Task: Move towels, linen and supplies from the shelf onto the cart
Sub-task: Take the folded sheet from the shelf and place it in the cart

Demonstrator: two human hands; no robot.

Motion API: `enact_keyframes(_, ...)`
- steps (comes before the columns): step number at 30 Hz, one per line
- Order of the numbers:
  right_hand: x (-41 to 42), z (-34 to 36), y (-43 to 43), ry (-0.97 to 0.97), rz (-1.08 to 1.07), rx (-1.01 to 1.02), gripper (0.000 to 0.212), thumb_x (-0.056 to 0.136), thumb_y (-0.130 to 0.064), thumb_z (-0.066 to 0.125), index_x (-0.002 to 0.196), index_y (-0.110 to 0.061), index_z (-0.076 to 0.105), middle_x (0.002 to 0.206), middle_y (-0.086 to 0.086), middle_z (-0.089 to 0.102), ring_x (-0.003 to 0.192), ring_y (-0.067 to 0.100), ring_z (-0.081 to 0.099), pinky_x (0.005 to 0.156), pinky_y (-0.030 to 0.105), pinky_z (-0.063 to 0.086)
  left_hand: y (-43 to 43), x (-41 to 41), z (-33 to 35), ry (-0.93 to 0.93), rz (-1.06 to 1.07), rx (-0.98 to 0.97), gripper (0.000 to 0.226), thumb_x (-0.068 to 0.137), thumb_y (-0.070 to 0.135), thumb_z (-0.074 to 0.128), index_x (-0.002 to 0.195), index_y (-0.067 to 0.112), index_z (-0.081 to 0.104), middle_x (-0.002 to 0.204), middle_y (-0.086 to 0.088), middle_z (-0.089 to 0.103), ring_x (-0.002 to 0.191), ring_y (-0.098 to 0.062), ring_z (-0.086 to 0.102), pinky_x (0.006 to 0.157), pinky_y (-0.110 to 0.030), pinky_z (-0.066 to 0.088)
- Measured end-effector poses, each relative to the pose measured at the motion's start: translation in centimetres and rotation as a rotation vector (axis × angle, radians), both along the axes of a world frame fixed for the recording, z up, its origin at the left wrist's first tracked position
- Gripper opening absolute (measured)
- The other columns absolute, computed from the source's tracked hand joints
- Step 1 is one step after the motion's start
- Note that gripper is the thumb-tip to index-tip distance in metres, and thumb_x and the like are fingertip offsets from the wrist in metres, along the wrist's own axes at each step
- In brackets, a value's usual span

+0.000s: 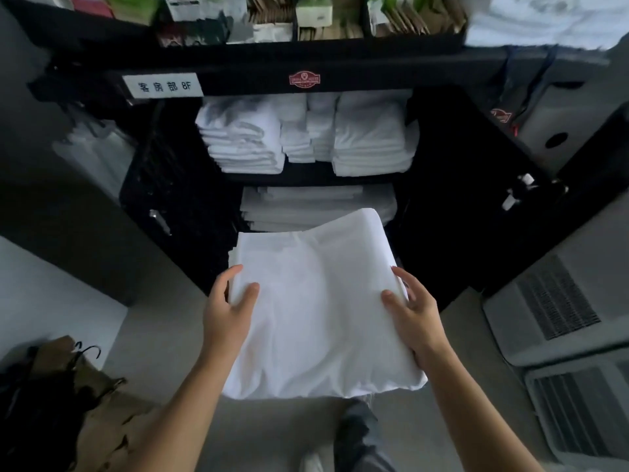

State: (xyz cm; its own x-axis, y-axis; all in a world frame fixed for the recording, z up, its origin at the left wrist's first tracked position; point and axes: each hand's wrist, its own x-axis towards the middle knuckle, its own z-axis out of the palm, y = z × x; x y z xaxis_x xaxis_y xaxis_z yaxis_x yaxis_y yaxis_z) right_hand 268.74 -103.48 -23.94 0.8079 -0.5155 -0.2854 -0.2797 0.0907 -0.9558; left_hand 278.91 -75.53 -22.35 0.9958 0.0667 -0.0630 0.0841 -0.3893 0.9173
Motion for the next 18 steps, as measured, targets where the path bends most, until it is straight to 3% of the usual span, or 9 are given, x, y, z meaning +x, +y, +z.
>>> enact_keyframes(10, 16.2, -8.6, -8.9, 0.107, 0.005, 0.054, 0.042, 0.09, -0.012, 0.067, 0.127, -0.029, 0.062, 0.099, -0.016, 0.073, 0.088, 0.013, 0.073, 0.08, 0.04, 0.06, -8.7, 15.0, -7.4, 0.187, 0.023, 0.086, 0.047, 0.084, 0.034, 0.075, 0.126, 0.042, 0.055, 0.13, 0.014, 0.058, 0.118, -0.01, 0.057, 0.102, -0.039, 0.048)
enact_keyframes(12, 18.5, -10.0, -10.0, 0.136, -0.001, 0.048, 0.042, 0.089, -0.014, 0.068, 0.128, -0.029, 0.061, 0.102, -0.012, 0.073, 0.088, 0.012, 0.073, 0.079, 0.038, 0.06, -10.1, 17.4, -8.3, 0.195, 0.026, 0.08, 0.048, 0.085, 0.029, 0.075, 0.128, 0.037, 0.056, 0.127, 0.015, 0.058, 0.115, -0.002, 0.057, 0.101, -0.032, 0.047)
enact_keyframes(15, 21.4, -12.4, -11.1, 0.166, -0.021, 0.031, 0.043, 0.089, -0.016, 0.068, 0.128, -0.033, 0.061, 0.108, -0.01, 0.071, 0.089, 0.007, 0.071, 0.08, 0.035, 0.06, -11.7, 20.7, -10.4, 0.224, 0.009, 0.054, 0.049, 0.087, 0.024, 0.075, 0.131, 0.032, 0.056, 0.118, 0.022, 0.057, 0.097, 0.023, 0.053, 0.091, -0.02, 0.046)
enact_keyframes(18, 24.2, -15.3, -11.6, 0.158, -0.054, 0.0, 0.044, 0.089, -0.014, 0.069, 0.129, -0.031, 0.061, 0.115, -0.009, 0.068, 0.094, 0.003, 0.069, 0.082, 0.029, 0.058, -12.7, 23.9, -13.8, 0.226, 0.009, 0.027, 0.049, 0.087, 0.02, 0.075, 0.131, 0.029, 0.057, 0.119, 0.016, 0.059, 0.093, 0.023, 0.055, 0.082, -0.011, 0.046)
